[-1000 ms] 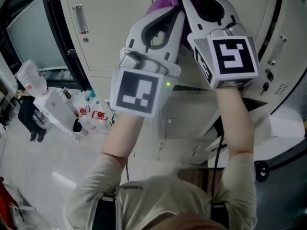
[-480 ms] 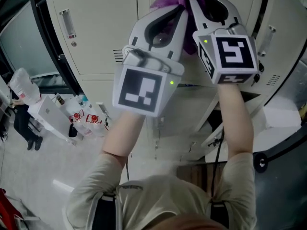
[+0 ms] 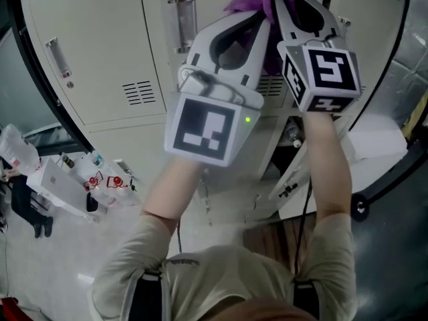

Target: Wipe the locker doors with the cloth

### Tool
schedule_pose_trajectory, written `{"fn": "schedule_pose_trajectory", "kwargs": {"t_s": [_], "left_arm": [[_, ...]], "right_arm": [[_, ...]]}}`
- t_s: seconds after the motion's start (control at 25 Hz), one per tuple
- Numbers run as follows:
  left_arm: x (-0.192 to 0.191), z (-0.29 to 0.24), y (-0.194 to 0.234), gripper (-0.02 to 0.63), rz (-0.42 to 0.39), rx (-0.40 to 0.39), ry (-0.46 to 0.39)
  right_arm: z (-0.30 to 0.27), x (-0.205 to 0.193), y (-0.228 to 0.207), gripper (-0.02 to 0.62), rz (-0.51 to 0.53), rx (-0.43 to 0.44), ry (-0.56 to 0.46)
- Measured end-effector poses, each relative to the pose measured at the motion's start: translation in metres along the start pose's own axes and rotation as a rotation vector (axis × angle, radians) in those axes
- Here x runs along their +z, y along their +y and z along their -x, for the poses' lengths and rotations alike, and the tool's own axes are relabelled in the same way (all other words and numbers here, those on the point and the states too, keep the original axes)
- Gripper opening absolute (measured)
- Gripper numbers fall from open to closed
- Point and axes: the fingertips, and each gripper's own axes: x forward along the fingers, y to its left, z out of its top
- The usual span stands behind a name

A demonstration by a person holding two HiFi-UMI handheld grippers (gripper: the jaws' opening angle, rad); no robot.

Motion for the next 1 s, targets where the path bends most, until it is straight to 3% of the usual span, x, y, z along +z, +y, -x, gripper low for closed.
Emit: {"fn": "schedule_pose_trajectory", "kwargs": {"t_s": [0.52,1.0], "left_arm": [[-0.017,-0.016,-0.015,-0.002,0.013,-0.038,0.014],[0.006,0.009,0.003,-0.003,-0.018,0.019,0.026]], "right_arm": [[0.006,-0.009,-0.015,0.048,0.009,-0.036,0.017],[0.013,0.042,0.036,0.048,-0.067,0.109,-0.131]]}}
